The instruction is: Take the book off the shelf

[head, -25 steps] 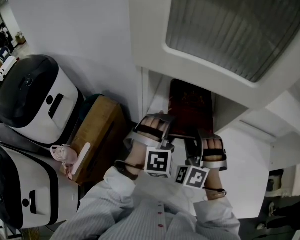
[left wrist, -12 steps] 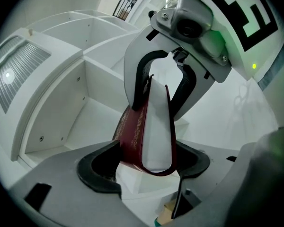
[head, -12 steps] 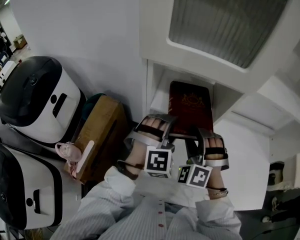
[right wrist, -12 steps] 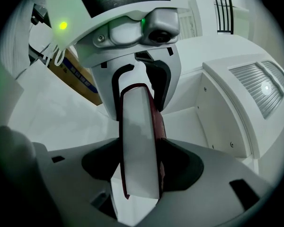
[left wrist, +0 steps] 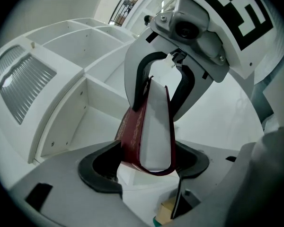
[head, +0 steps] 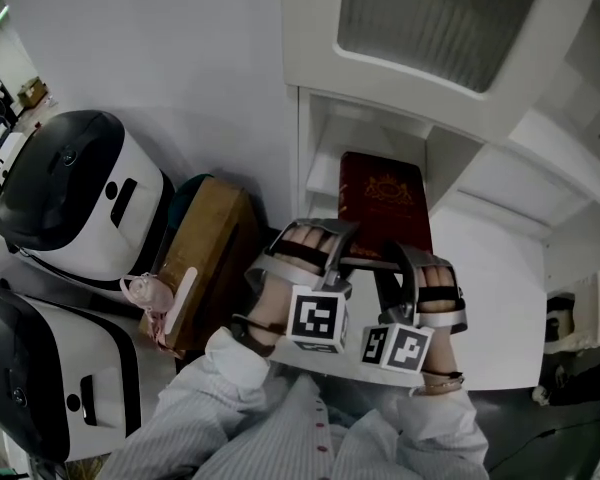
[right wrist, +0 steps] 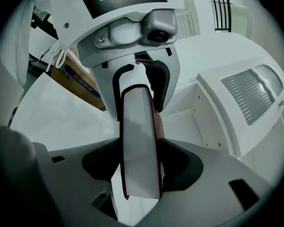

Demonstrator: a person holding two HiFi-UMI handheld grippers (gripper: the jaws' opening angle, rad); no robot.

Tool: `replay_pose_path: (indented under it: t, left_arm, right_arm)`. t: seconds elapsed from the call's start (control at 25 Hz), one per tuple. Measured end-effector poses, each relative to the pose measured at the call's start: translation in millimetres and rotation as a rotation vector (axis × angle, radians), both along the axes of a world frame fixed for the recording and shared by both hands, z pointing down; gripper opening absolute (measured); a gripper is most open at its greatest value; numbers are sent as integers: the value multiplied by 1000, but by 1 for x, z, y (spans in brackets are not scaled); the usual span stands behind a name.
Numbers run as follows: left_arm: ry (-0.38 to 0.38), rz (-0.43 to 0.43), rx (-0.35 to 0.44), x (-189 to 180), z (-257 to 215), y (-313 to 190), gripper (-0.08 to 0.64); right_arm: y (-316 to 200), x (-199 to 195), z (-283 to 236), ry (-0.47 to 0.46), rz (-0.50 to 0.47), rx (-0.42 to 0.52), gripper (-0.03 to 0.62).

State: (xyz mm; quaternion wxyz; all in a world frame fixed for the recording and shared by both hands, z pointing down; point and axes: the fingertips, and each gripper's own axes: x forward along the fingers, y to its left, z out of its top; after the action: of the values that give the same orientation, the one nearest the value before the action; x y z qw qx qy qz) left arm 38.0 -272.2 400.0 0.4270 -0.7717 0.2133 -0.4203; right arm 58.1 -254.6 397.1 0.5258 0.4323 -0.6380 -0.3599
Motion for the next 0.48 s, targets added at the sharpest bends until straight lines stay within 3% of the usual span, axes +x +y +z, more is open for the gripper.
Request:
replay_pose_path:
  t: [0.48]
  left_arm:
    - [-31, -53, -9, 8, -14, 50, 314]
  right_arm:
    - [49, 8, -14, -42, -90, -4, 242]
